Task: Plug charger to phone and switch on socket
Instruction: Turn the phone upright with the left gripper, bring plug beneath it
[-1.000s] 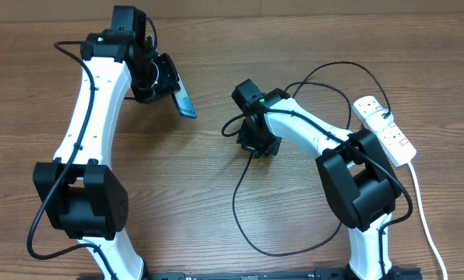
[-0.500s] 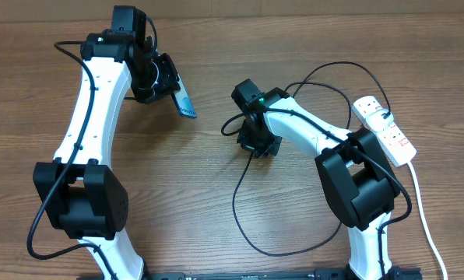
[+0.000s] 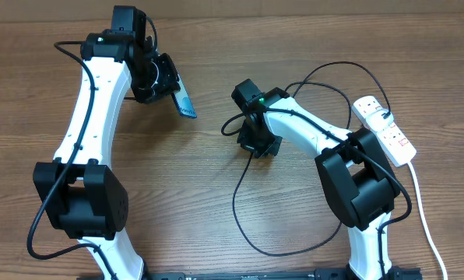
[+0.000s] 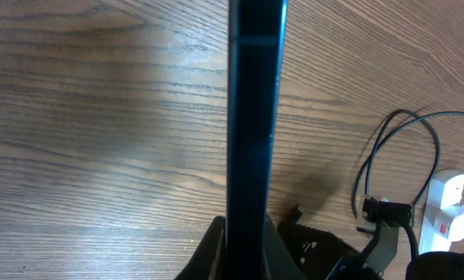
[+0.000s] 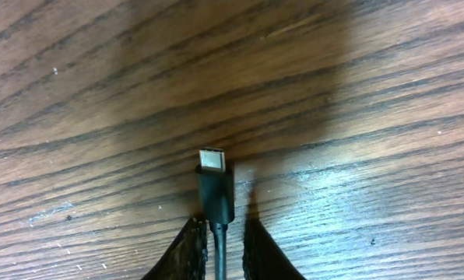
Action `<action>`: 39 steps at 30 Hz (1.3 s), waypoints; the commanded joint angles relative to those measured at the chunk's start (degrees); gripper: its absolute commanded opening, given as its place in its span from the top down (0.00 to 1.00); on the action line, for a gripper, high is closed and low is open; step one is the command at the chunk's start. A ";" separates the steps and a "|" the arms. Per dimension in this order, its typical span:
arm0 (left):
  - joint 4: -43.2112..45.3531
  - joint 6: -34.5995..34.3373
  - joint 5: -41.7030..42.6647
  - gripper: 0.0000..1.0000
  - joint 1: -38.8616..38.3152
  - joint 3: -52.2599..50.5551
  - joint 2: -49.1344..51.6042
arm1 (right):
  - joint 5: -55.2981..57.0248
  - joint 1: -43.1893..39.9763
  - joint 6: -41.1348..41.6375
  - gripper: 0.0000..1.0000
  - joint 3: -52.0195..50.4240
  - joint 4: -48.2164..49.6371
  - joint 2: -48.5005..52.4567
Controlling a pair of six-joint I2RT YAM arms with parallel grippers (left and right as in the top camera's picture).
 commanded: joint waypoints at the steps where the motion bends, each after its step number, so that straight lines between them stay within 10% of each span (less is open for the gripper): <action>1: 0.24 1.73 1.49 0.96 0.11 1.51 -1.25 | -0.61 0.33 0.02 0.86 -1.31 0.87 4.26; 39: 1.25 2.99 2.25 0.96 0.02 1.51 -1.25 | -0.98 0.33 -3.54 0.96 2.51 -0.61 2.64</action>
